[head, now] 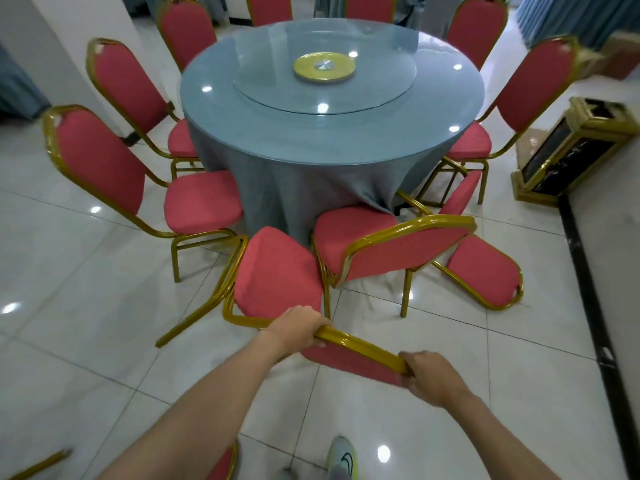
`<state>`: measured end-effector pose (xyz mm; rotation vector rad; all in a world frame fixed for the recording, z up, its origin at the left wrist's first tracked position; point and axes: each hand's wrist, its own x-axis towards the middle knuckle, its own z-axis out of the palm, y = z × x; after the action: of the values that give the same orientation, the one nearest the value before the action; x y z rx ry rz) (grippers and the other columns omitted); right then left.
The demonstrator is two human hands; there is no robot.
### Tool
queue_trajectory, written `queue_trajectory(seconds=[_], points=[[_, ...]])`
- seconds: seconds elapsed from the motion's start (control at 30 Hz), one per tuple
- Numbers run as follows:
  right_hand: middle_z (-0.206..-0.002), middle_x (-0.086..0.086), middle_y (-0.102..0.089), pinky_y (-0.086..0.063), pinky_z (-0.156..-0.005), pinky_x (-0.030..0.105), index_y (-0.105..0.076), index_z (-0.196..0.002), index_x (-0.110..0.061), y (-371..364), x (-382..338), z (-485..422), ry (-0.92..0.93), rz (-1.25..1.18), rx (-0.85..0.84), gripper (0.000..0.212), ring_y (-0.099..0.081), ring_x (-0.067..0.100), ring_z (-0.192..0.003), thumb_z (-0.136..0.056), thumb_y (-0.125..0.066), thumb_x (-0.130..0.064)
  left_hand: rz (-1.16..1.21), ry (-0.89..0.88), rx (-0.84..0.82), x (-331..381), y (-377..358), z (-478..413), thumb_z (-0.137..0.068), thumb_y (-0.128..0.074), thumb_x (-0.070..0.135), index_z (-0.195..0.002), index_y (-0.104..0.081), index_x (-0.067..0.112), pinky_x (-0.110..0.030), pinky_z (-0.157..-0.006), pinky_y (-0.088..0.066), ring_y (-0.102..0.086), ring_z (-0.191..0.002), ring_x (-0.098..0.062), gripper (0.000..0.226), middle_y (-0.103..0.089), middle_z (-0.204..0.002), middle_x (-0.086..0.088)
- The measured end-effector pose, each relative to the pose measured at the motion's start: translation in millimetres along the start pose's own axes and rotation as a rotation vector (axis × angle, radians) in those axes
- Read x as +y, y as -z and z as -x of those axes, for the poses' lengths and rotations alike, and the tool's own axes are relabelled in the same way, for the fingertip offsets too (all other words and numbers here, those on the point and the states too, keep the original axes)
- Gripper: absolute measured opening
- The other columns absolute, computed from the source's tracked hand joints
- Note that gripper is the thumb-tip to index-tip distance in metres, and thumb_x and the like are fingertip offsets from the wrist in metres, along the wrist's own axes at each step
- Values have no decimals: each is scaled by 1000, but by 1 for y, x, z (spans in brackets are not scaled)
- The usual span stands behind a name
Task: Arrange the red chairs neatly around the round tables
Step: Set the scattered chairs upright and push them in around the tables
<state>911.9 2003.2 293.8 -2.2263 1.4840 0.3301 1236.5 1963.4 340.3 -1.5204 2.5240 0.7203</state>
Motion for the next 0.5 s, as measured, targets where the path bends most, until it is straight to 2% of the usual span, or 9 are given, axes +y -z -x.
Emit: queue_trajectory(seconds=[0.03, 0.17, 0.33, 0.5], points=[[-92, -3, -68, -46, -71, 33, -59, -99, -26, 12, -1, -4, 26, 45, 10, 14, -66, 23, -86, -91, -54, -37, 27, 13, 16, -4, -2, 5, -90, -75, 36, -88, -65, 29, -36, -77, -54, -66, -84, -15, 12, -69, -84, 11], [-94, -5, -68, -51, -72, 35, -59, -96, -27, 55, 5, -19, 41, 170, 63, 7, -66, 22, -85, -92, -54, -29, 156, 47, 130, 3, -12, 16, -91, -75, 39, -96, -73, 28, -28, -74, -54, -66, -74, -6, 12, -72, -80, 12], [-92, -8, -70, -41, -67, 30, -63, -95, -26, 81, 10, -19, 62, 264, 71, 7, -68, 21, -85, -90, -58, -30, 107, 16, 112, 8, -6, 9, -91, -74, 39, -95, -71, 29, -36, -74, -58, -65, -71, -7, 11, -70, -78, 12], [-91, -11, -68, -50, -71, 30, -63, -93, -29, 77, -3, -13, 143, 321, 34, 10, -66, 16, -81, -90, -58, -37, 54, 13, 65, -2, -3, 22, -92, -72, 40, -106, -70, 31, -34, -78, -57, -67, -78, -8, 16, -72, -86, 12]])
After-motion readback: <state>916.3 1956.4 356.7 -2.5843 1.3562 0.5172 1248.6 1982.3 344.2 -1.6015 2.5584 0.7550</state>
